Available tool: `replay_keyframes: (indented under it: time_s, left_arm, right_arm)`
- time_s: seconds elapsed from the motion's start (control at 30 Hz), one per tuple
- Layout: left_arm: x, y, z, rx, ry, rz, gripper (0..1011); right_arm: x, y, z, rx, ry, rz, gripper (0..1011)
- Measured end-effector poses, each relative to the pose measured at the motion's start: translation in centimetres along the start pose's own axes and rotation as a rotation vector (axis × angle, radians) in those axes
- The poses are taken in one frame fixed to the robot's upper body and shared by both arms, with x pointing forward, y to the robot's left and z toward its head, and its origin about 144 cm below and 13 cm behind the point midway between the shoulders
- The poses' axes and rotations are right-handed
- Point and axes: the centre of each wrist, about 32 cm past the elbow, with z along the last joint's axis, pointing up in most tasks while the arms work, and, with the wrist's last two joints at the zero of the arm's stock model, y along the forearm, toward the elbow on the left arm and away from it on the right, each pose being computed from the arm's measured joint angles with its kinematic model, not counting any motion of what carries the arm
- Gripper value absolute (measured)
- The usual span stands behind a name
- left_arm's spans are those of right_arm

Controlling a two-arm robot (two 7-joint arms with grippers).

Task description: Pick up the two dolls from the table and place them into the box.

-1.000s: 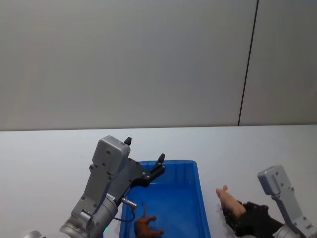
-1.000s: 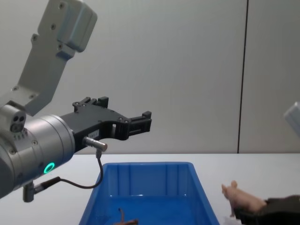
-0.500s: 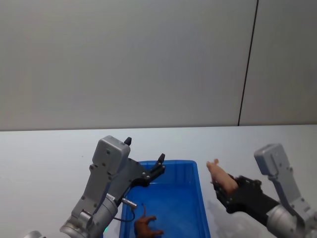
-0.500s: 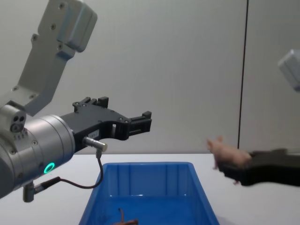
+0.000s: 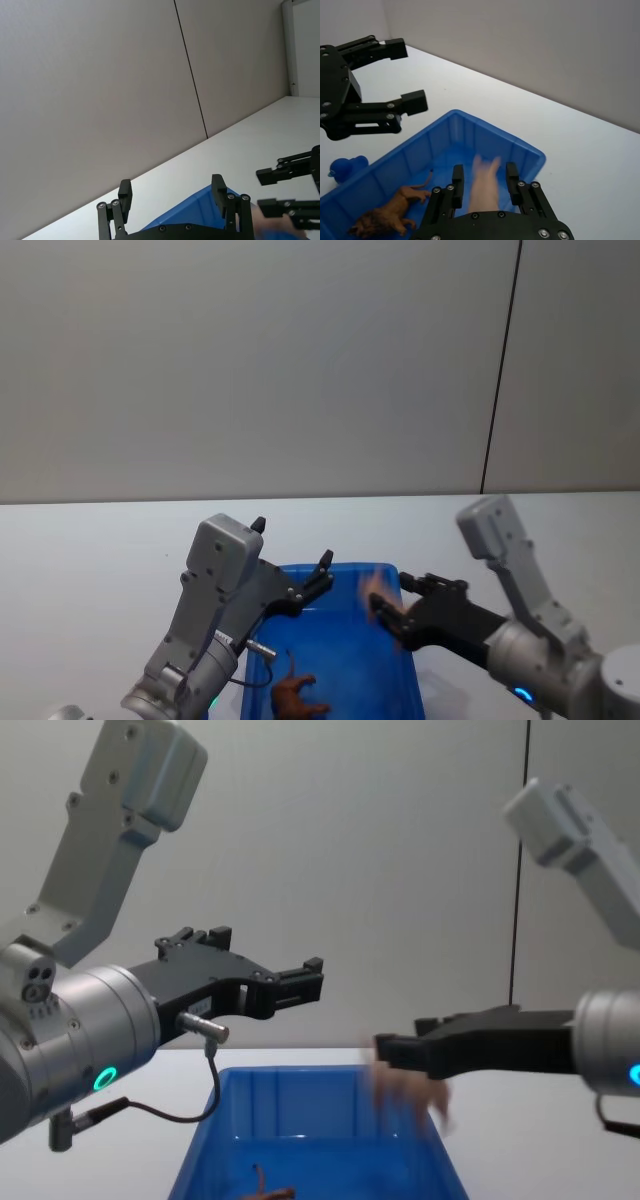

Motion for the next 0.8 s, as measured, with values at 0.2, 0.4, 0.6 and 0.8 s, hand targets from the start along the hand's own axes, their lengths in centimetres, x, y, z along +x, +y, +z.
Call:
replay_keyframes:
  time_s: [0.2, 0.4, 0.6, 0.8]
  left_arm:
    - [0.0, 0.0, 0.0, 0.000, 0.000, 0.000, 1001]
    - [0.0, 0.0, 0.0, 0.000, 0.000, 0.000, 1001]
    - [0.0, 0.0, 0.0, 0.000, 0.000, 0.000, 1001]
    - [0.0, 0.0, 0.0, 0.000, 0.000, 0.000, 1001]
  right_arm:
    - [-0.4, 1.4, 0.4, -0.018, 0.016, 0.049, 653]
    - [-0.5, 1.9, 0.5, -0.022, 0.020, 0.071, 828]
    - [-0.3, 1.5, 0.2, -0.012, 0.008, 0.066, 991]
    - [0.3, 0.3, -0.5, 0.004, -0.009, 0.042, 1001]
